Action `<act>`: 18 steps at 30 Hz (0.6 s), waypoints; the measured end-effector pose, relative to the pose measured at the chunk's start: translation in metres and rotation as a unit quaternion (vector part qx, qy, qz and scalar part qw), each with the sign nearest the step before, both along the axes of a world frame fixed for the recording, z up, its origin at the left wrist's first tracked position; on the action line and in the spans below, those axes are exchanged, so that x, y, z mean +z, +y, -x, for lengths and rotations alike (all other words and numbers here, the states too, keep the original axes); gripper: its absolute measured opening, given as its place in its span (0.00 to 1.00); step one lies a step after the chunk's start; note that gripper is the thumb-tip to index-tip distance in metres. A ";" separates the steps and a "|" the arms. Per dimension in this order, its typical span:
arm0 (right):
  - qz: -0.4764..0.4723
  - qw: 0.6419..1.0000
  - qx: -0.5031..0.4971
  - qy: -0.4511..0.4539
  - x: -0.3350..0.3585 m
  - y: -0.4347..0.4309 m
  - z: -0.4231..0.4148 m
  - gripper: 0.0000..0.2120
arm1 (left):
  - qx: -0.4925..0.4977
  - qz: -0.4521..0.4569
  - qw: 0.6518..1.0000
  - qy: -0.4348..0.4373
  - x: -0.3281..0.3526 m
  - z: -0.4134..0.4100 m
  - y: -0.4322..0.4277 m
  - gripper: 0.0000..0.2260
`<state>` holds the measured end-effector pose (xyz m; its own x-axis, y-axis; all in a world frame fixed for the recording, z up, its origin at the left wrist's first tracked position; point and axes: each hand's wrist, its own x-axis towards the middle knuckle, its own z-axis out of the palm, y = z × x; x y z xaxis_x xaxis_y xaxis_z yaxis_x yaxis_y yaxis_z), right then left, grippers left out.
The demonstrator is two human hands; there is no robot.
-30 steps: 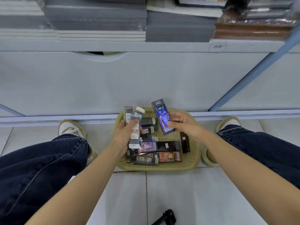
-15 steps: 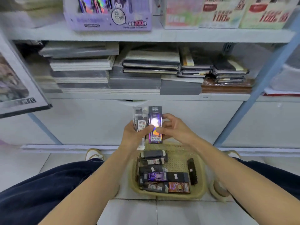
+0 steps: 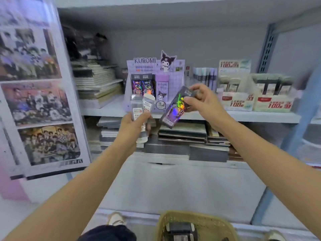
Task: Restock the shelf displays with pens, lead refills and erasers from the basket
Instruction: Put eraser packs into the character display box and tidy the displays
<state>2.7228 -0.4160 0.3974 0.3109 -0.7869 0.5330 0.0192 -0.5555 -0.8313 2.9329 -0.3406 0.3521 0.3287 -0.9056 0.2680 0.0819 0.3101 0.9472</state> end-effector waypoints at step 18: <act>0.184 0.956 -0.099 0.205 0.061 -0.073 -0.138 0.10 | 0.064 0.047 0.994 -0.075 0.017 -0.091 -0.055 0.05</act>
